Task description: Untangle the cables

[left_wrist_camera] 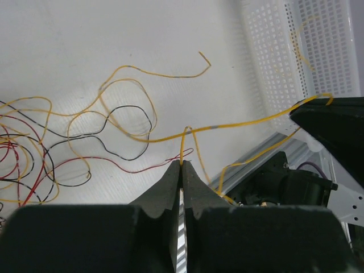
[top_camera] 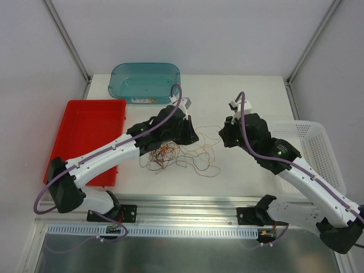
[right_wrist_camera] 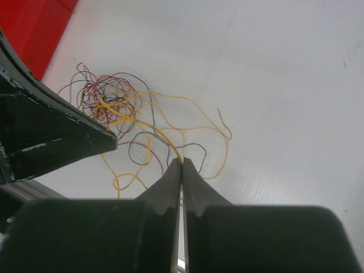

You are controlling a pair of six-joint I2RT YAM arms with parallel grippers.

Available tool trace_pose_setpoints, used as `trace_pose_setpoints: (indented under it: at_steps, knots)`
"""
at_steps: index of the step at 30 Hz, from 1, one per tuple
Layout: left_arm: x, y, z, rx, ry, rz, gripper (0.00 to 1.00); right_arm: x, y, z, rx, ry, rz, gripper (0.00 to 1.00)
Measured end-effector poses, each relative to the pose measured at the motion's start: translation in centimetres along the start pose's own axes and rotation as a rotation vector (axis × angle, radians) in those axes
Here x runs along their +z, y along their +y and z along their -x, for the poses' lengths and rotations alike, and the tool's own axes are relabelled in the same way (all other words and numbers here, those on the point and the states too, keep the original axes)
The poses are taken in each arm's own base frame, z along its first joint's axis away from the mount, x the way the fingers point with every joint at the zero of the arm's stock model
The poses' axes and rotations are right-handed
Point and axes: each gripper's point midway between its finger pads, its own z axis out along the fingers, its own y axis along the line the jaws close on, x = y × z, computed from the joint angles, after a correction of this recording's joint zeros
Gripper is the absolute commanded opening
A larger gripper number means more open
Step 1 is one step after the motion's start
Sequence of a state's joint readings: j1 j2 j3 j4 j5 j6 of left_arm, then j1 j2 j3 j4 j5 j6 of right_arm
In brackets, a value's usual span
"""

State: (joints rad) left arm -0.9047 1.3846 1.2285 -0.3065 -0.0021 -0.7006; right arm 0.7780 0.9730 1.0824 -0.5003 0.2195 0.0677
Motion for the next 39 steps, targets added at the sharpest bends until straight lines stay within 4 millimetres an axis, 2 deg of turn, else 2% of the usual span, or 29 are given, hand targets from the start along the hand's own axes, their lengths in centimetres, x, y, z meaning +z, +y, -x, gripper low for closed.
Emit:
trace_pose_setpoints:
  at_steps: [3,8,16,18,20,21,22,24,29,33,39]
  knots:
    - [-0.3,1.2,-0.2,0.019,-0.021,0.033,0.00,-0.4,-1.5,0.0,-0.036,-0.008,-0.071,0.01]
    - [-2.2,3.5,0.3,0.081,-0.102,0.101,0.00,-1.5,-3.8,0.2,-0.090,-0.021,-0.159,0.01]
    - [-5.8,5.1,2.9,0.291,-0.235,0.165,0.02,-2.4,-4.7,0.3,-0.150,-0.024,-0.175,0.01]
    - [-6.4,5.2,3.2,0.343,-0.248,0.162,0.15,-2.4,-4.8,0.3,-0.153,-0.024,-0.179,0.01]
    - [-6.8,5.4,3.1,0.380,-0.250,0.158,0.25,-2.7,-5.2,0.5,-0.155,-0.021,-0.194,0.01]
    - [-7.0,5.5,2.9,0.387,-0.250,0.156,0.34,-3.0,-5.5,0.7,-0.158,-0.021,-0.205,0.01]
    - [-7.1,5.6,2.7,0.392,-0.249,0.155,0.36,-3.3,-5.7,1.2,-0.159,-0.027,-0.215,0.01]
    - [-7.3,5.8,2.1,0.397,-0.240,0.141,0.41,-4.0,-6.1,2.3,-0.158,-0.049,-0.231,0.01]
    - [-8.0,6.5,0.6,0.390,-0.225,0.117,0.66,-6.3,-7.4,6.5,-0.147,-0.142,-0.304,0.01]
    - [-8.9,7.1,-0.2,0.378,-0.233,0.106,0.76,-8.1,-9.6,8.5,-0.139,-0.181,-0.403,0.01]
    - [-9.7,8.5,-1.6,0.352,-0.220,0.119,0.87,-10.0,-13.0,9.3,-0.121,-0.184,-0.541,0.01]
